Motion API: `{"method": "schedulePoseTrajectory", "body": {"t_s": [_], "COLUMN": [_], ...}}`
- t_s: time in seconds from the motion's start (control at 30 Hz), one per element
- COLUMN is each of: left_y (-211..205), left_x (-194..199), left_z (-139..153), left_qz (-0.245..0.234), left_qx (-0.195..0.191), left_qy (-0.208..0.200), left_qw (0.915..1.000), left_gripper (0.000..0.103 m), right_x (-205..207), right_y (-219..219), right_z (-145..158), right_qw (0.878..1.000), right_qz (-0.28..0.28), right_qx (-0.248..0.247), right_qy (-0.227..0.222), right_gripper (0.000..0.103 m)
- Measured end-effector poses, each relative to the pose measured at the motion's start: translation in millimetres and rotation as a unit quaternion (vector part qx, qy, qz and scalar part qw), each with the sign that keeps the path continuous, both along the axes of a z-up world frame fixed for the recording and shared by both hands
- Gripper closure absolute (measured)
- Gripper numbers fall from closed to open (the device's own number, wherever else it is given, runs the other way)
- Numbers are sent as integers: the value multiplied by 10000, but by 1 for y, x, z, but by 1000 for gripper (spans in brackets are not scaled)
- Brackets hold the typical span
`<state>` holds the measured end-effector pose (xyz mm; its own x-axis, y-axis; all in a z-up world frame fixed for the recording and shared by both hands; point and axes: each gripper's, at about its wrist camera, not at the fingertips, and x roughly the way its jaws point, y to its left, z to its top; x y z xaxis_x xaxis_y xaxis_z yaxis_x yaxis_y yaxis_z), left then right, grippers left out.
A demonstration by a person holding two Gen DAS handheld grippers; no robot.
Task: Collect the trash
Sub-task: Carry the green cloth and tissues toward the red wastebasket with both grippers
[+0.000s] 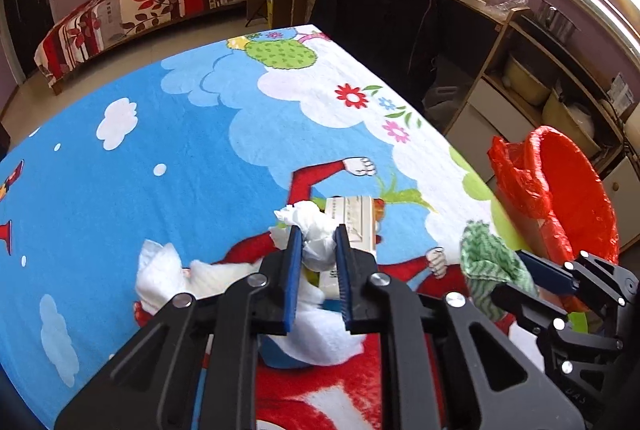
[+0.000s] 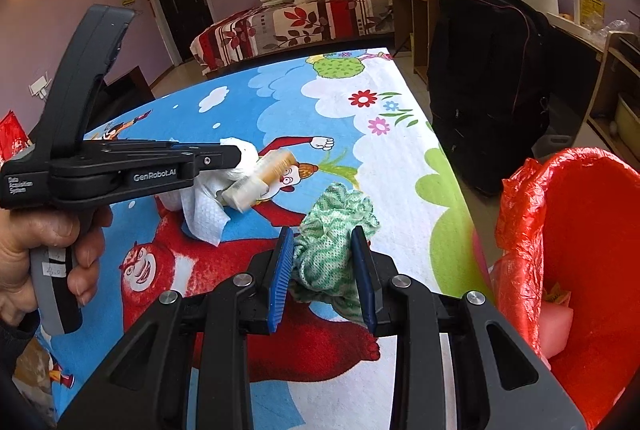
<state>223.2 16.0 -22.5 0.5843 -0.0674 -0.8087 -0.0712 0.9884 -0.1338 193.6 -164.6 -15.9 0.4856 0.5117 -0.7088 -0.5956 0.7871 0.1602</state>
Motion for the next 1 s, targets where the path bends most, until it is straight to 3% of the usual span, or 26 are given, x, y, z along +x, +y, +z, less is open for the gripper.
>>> {"method": "schedulePoseTrajectory", "body": {"t_s": [0.5,1.0], "left_y": [-46,-102], "left_x": [-18,-16], "left_z": [18,45], "left_qz": [-379,-919], "left_qx": [-67,-88], "left_qy": [-223,-527], "left_qw": [9990,9943], "left_gripper": [87,87], "right_x": [-10,-8], "right_y": [-29,-97], "right_z": [16,44], "right_qw": [9996,9953], "right_qz": [-211,-828], "right_qx": [49,57], "right_qy": [-203,-490], "right_gripper": [74,74]}}
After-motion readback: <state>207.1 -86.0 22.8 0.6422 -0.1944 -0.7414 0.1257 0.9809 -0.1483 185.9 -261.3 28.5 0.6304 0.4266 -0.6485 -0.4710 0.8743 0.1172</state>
